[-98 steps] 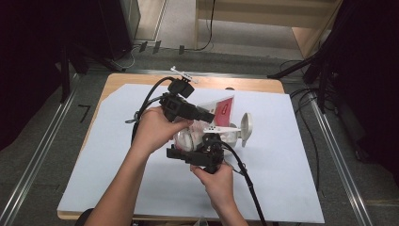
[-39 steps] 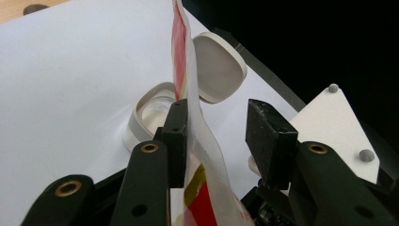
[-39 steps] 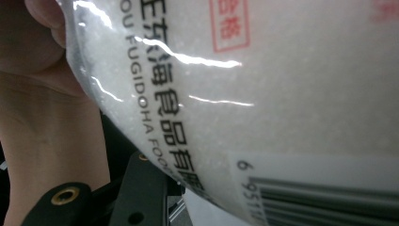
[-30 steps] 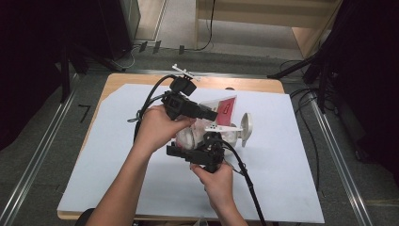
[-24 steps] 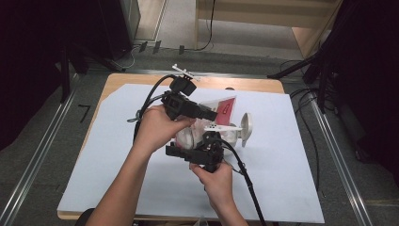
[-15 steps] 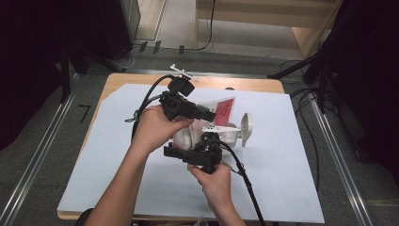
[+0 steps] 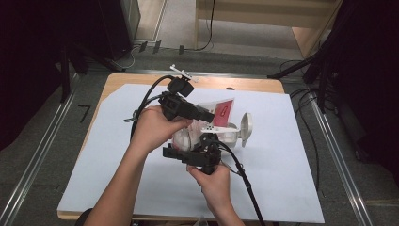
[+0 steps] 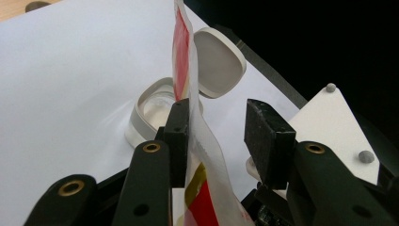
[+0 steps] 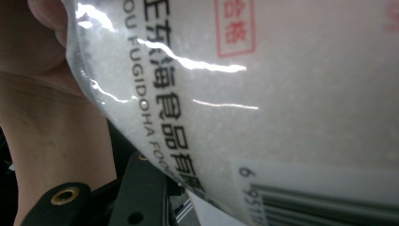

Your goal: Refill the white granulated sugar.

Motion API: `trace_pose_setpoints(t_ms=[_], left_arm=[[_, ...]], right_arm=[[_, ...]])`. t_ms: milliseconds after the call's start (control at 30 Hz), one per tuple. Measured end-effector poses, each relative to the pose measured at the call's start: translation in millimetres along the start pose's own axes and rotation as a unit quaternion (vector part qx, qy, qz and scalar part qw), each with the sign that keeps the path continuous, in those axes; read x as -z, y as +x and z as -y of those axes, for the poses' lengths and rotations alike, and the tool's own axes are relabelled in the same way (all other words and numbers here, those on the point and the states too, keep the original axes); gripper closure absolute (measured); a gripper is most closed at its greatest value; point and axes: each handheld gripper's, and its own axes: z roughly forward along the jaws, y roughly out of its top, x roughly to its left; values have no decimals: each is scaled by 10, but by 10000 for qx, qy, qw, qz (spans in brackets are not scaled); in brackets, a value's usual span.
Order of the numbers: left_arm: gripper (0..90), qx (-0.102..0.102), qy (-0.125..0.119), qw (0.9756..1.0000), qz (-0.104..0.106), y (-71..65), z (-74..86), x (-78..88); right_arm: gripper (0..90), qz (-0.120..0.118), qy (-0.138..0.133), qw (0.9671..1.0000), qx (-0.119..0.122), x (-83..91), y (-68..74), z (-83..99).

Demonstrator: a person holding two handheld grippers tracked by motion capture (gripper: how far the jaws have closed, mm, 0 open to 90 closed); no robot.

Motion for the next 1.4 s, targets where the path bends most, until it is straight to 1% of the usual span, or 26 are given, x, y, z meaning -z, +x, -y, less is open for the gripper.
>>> trace_pose_setpoints(t_ms=[33,200,267,400,433,567,633,700,800,933,1067,1133,1200,1400], left_arm=[[636,10,-14,10000,12,-2,1,-1],[635,13,80,10000,-22,5,2,2],[633,39,69,10000,-2,6,5,1],[632,29,125,9999,-37,5,12,15],[632,30,117,9999,-8,9,15,18],[631,4,81,10000,-33,8,18,32],[630,24,90,10000,-31,2,18,35],[631,32,97,9999,-50,-4,19,28],[633,-7,87,9999,-54,4,18,2],[637,8,65,10000,-25,7,15,-20],[637,-17,68,10000,-60,-9,12,-21],[637,7,34,10000,-54,-17,10,-28],[636,3,67,10000,-60,-22,7,-26],[636,10,48,10000,-49,-23,9,-28]], right_arm=[[630,5,-4,10000,3,0,4,0],[629,8,-3,10000,-19,-9,7,8],[629,-8,3,10000,-54,-14,13,12],[628,-32,3,10000,-38,-28,16,18],[629,-46,3,10000,-48,-35,17,20],[628,-57,11,10000,-36,-48,26,17],[629,-67,6,10000,-43,-51,30,15],[628,-59,2,10000,-46,-53,30,17],[628,-34,16,10000,-39,-53,15,20],[629,-18,-5,10000,-39,-50,-11,27],[629,-37,-14,10000,-40,-50,-11,27],[629,-44,-14,10000,-61,-42,-8,28],[629,-62,-21,10000,-56,-39,-8,28],[629,-65,-7,10000,-62,-37,-9,27]])
